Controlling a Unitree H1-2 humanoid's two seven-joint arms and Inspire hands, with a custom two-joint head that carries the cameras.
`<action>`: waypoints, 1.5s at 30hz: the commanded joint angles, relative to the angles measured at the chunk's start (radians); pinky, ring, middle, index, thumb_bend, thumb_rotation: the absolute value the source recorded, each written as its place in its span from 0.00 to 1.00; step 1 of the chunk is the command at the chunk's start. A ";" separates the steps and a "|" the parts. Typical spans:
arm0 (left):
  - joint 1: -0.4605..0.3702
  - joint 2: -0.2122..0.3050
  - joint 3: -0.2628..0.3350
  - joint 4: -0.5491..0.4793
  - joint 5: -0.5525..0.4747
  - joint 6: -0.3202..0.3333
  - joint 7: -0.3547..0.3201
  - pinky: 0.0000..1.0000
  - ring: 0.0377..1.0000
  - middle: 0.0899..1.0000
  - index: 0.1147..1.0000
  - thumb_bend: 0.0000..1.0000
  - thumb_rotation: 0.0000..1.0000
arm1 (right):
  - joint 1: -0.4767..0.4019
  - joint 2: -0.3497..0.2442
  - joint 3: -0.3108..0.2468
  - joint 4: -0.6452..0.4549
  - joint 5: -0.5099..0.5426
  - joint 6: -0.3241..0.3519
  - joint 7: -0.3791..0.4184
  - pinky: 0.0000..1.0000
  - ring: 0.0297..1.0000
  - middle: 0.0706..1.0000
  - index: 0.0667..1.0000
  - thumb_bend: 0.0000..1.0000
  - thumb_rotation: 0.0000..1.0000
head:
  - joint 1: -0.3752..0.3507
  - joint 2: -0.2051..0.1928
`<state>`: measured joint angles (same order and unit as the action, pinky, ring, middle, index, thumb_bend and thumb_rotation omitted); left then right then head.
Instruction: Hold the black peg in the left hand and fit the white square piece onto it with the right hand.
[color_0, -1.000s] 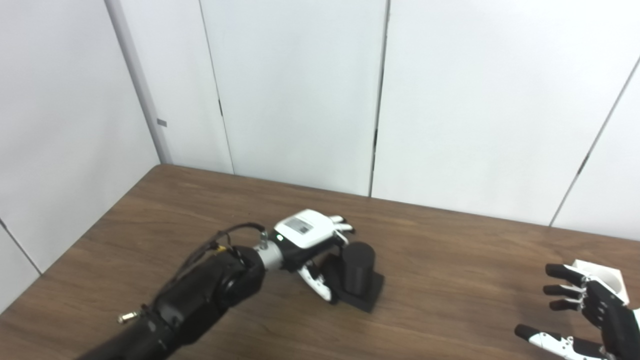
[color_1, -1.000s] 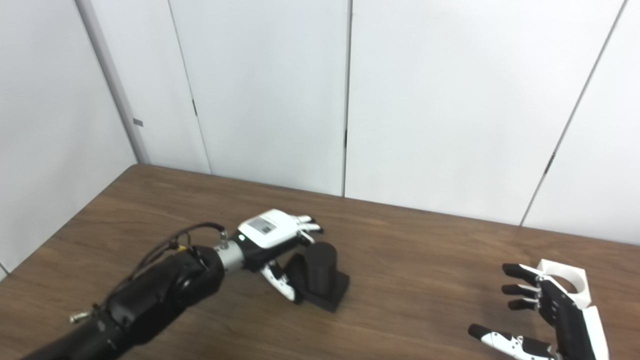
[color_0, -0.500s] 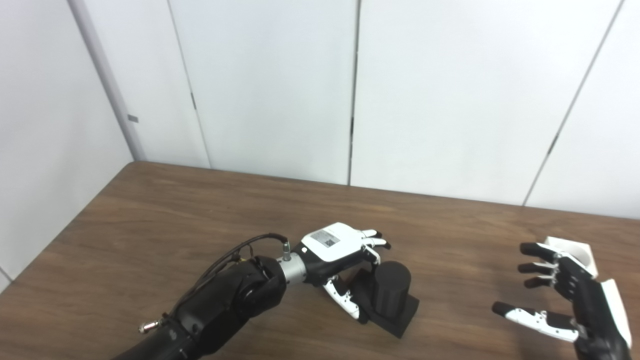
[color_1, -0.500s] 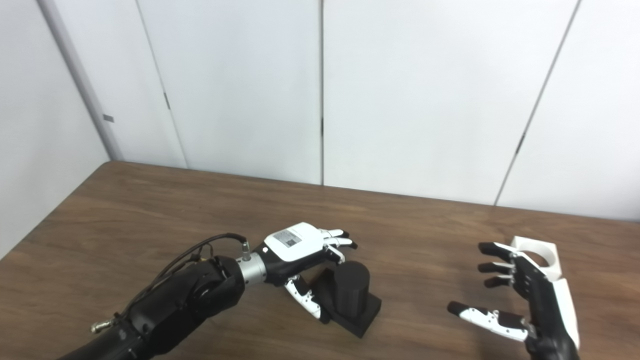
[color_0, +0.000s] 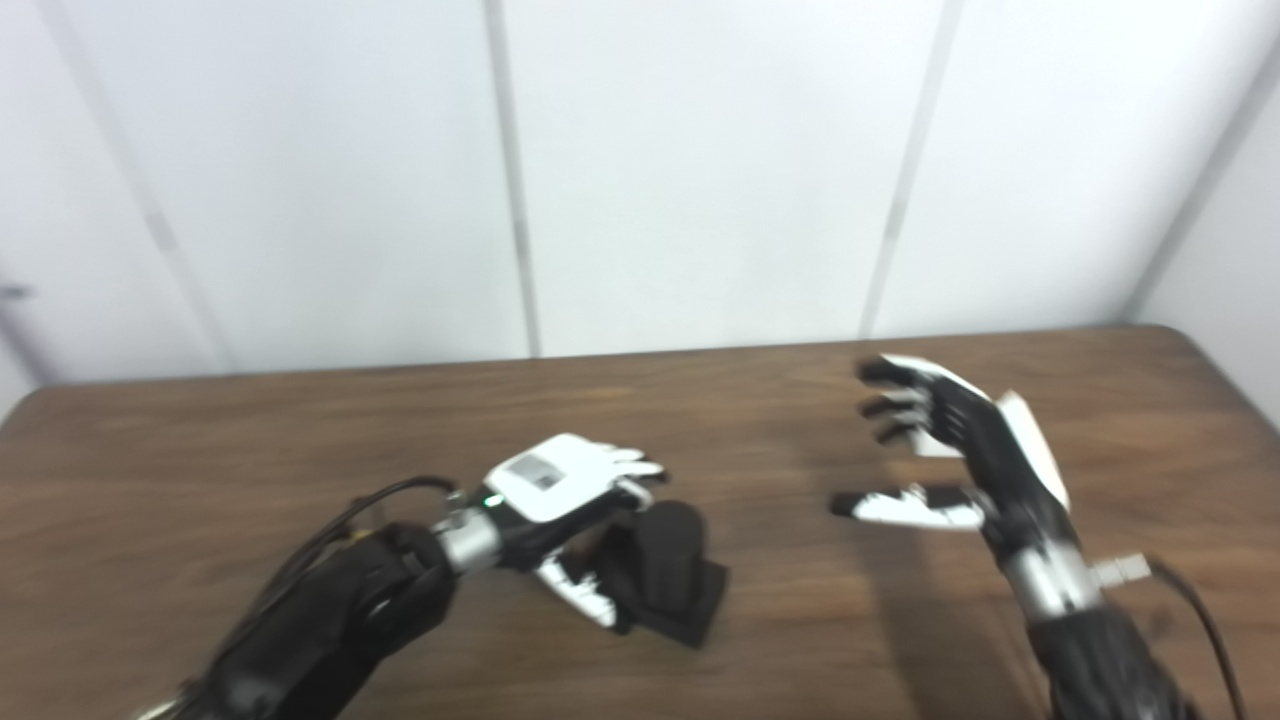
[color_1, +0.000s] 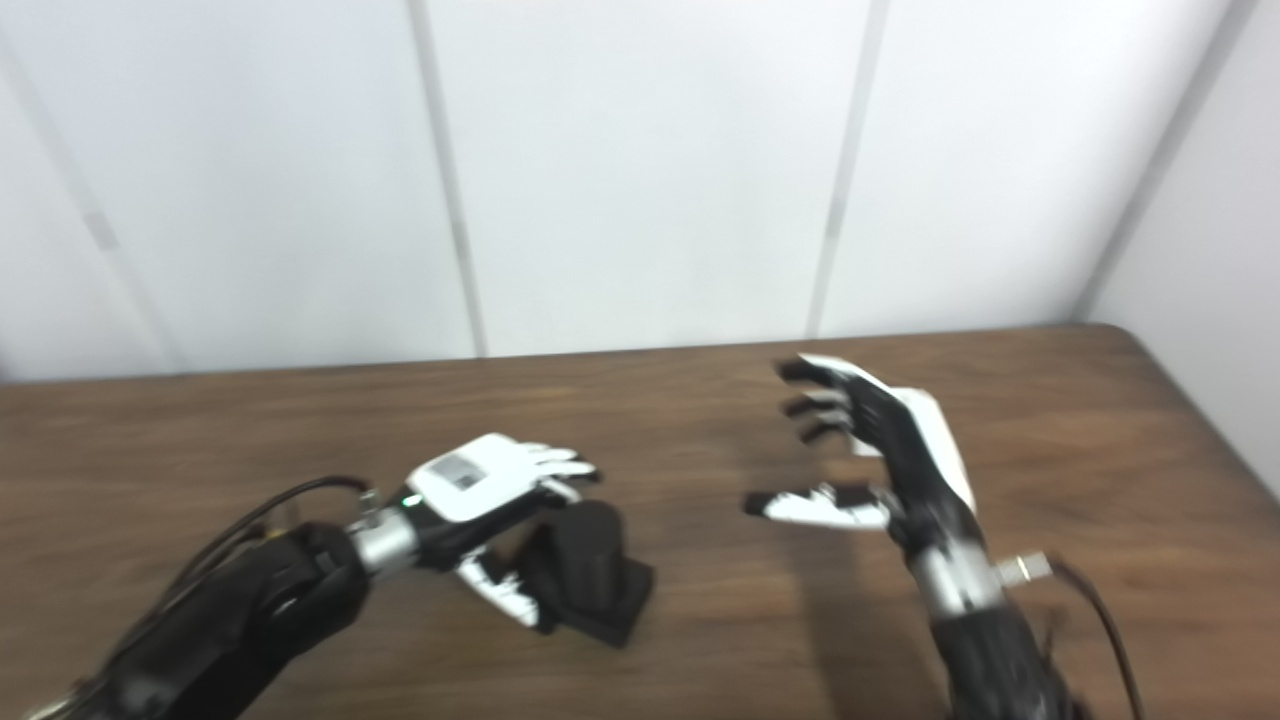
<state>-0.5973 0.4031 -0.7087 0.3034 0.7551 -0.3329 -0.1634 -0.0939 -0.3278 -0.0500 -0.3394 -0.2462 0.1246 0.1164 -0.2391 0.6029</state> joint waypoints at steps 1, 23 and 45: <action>0.066 0.034 -0.055 0.040 0.055 -0.036 -0.089 0.88 0.91 0.88 0.42 0.52 0.08 | -0.068 -0.076 0.003 -0.050 -0.060 0.060 0.047 0.56 0.71 0.87 0.84 0.72 0.17 | -0.057 -0.016; 0.088 0.099 -0.041 0.071 0.063 -0.119 -0.038 0.82 0.89 0.87 0.42 0.52 0.07 | -0.405 -0.347 0.267 0.160 -0.678 0.217 0.423 0.80 0.91 0.92 0.85 0.89 0.16 | -0.257 -0.152; 0.091 0.123 -0.050 0.092 0.042 -0.136 -0.006 0.86 0.91 0.88 0.43 0.52 0.07 | -0.547 -0.314 0.355 0.470 -0.730 0.225 0.451 0.81 0.92 0.94 0.86 0.93 0.21 | -0.297 -0.161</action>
<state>-0.5735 0.4624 -0.7030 0.3351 0.7225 -0.4482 -0.0847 -0.5812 -0.6259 0.3155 0.1341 -0.9630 0.3440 0.5787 -0.5354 0.4403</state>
